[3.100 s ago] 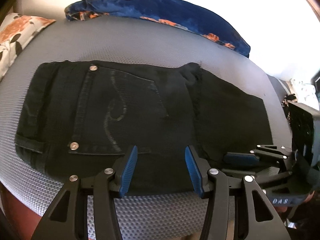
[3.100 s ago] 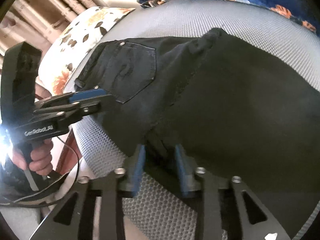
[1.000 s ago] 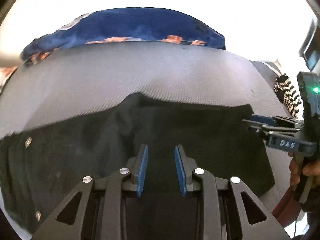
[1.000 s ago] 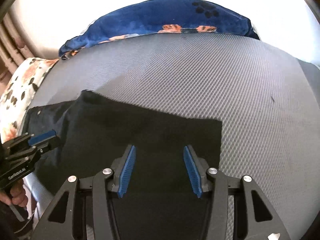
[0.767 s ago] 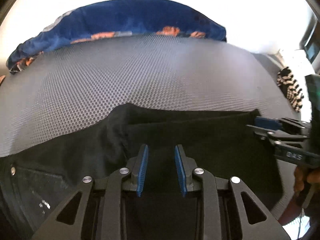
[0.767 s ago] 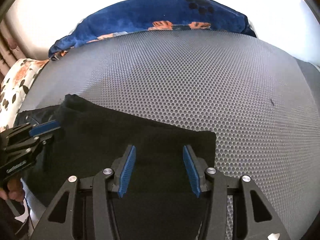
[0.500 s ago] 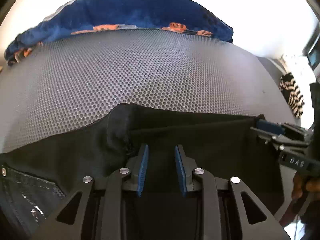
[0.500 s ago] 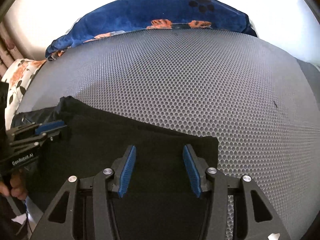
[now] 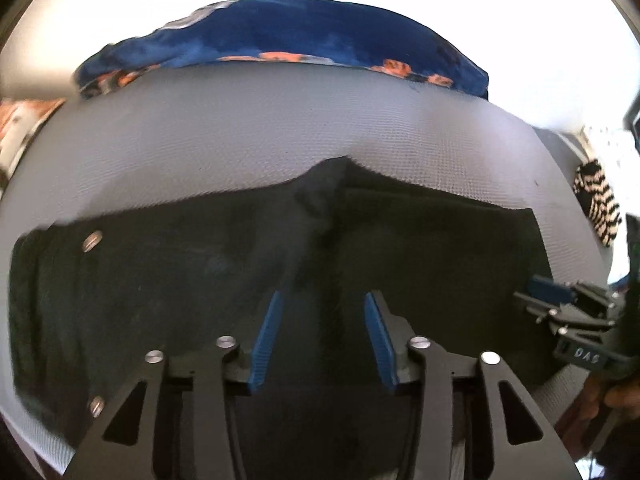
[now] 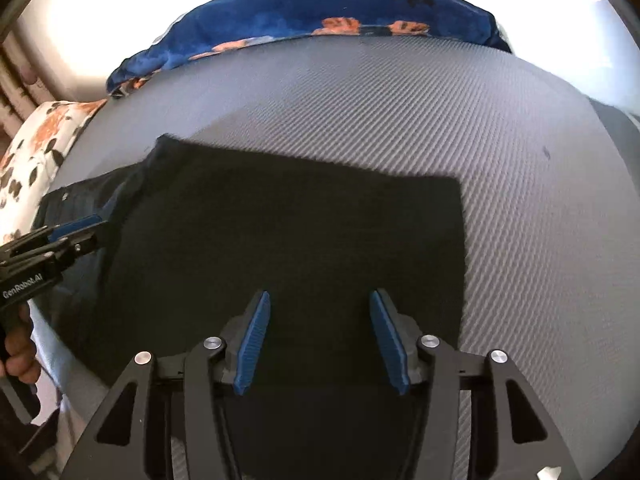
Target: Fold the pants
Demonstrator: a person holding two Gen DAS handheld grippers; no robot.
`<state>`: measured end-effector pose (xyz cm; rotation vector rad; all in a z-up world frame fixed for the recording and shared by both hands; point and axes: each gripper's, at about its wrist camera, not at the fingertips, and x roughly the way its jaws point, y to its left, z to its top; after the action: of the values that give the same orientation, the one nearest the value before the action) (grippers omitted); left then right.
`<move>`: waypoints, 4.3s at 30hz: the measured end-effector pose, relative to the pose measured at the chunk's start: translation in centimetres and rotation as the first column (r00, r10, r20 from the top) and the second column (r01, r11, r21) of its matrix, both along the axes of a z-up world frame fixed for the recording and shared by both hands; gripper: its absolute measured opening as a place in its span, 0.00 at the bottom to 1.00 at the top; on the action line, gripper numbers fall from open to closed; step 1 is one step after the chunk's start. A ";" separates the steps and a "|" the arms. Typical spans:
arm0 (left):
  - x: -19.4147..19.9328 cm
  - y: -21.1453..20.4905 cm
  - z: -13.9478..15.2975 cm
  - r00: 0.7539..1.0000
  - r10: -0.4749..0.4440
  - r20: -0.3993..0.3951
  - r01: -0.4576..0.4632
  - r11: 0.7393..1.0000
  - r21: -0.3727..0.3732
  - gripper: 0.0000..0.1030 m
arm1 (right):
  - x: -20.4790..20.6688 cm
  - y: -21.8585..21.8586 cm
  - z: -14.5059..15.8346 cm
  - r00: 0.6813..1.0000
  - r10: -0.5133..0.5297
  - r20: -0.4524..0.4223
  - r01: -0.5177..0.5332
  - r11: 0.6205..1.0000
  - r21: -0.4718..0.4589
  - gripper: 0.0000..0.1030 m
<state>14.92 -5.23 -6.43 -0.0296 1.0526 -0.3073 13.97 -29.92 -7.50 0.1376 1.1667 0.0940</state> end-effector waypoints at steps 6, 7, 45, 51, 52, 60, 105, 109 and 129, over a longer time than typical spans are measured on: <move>-3.0 8.2 2.5 0.991 0.132 0.001 -0.131 0.988 -0.083 0.49 | -2.0 3.9 0.2 0.998 0.059 -0.012 -0.058 0.998 0.033 0.49; -3.4 10.0 2.8 0.986 0.167 -0.007 -0.167 0.980 -0.104 0.49 | -2.2 4.7 0.2 0.997 0.073 -0.013 -0.072 0.997 0.041 0.49; -4.4 29.5 -6.6 0.875 0.286 -0.391 -0.479 0.625 -0.616 0.57 | -0.8 13.6 -0.1 0.980 0.183 -0.077 -0.174 0.978 0.116 0.63; -2.5 29.2 -6.3 0.904 0.274 -0.329 -0.426 0.660 -0.619 0.57 | -0.8 13.9 -0.2 0.982 0.172 -0.078 -0.162 0.980 0.114 0.65; -2.2 29.0 -6.3 0.909 0.273 -0.316 -0.415 0.671 -0.614 0.57 | -0.8 14.0 -0.2 0.982 0.169 -0.079 -0.160 0.981 0.113 0.66; -1.9 26.2 -3.5 0.942 0.262 -0.212 -0.333 0.820 -0.466 0.26 | -0.6 13.1 0.3 0.990 0.125 -0.067 -0.114 0.981 0.159 0.66; -4.9 -9.2 5.5 0.959 -0.272 0.083 0.283 0.941 -0.186 0.75 | -3.8 -9.2 2.3 0.987 -0.160 0.000 0.146 0.899 0.413 0.66; -3.8 -4.5 4.8 0.988 -0.141 0.056 0.149 0.971 -0.186 0.75 | -1.6 -7.5 0.8 0.998 -0.049 -0.033 0.059 0.860 0.507 0.66; -0.8 1.9 -0.1 0.993 0.111 -0.037 -0.112 0.993 -0.031 0.75 | 4.6 -2.7 -2.7 0.988 0.152 -0.016 -0.111 0.787 0.607 0.49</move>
<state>14.14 -3.33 -6.50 -0.1232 1.0764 -0.2230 18.55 -32.65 -10.22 0.6343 1.1754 0.5986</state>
